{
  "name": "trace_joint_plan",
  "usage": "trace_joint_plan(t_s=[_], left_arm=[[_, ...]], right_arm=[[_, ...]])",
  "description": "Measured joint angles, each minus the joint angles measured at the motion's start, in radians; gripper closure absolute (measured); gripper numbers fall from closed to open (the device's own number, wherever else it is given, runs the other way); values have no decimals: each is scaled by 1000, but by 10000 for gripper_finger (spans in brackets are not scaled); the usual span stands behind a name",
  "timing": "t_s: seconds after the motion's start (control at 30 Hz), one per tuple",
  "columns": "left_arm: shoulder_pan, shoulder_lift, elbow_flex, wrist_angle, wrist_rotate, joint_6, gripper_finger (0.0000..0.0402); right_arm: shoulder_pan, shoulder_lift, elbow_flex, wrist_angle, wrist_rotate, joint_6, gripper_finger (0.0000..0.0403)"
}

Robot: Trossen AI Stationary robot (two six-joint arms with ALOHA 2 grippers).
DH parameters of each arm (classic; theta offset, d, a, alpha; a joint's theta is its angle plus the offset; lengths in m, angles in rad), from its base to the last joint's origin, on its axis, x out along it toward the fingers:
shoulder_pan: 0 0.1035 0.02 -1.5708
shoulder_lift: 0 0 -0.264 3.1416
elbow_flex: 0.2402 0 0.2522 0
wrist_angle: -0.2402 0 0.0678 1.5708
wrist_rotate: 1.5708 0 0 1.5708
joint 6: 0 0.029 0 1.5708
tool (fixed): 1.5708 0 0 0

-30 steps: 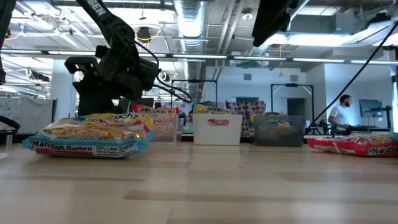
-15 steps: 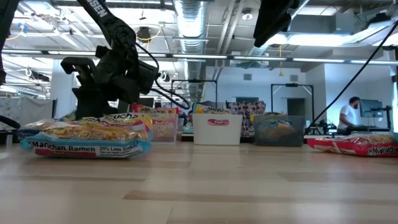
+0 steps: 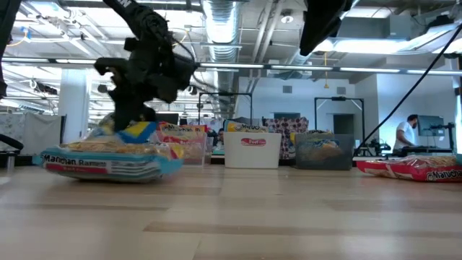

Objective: Sort Maruchan noodles
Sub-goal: Put the blue noodle pack into the black bin

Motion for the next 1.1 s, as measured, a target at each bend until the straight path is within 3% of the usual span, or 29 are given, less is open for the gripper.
trace_joint_plan(t_s=[0.17, 0.33, 0.53, 0.83, 1.1], left_arm=[[0, 0, 109, 26, -56, -2, 401], [0, -2, 183, 57, -29, -11, 401], [-25, 13, 187, 139, 6, -53, 401], [-63, 74, 187, 150, -55, -51, 401], [-68, 74, 186, 175, -36, -58, 401]], right_arm=[[0, 0, 0, -28, 0, 5, 291], [0, 0, 0, -90, 0, 39, 292], [18, 0, 0, -171, 23, 112, 292], [35, 10, -1, -154, 71, 103, 292], [7, 25, 0, -118, 55, 77, 292]])
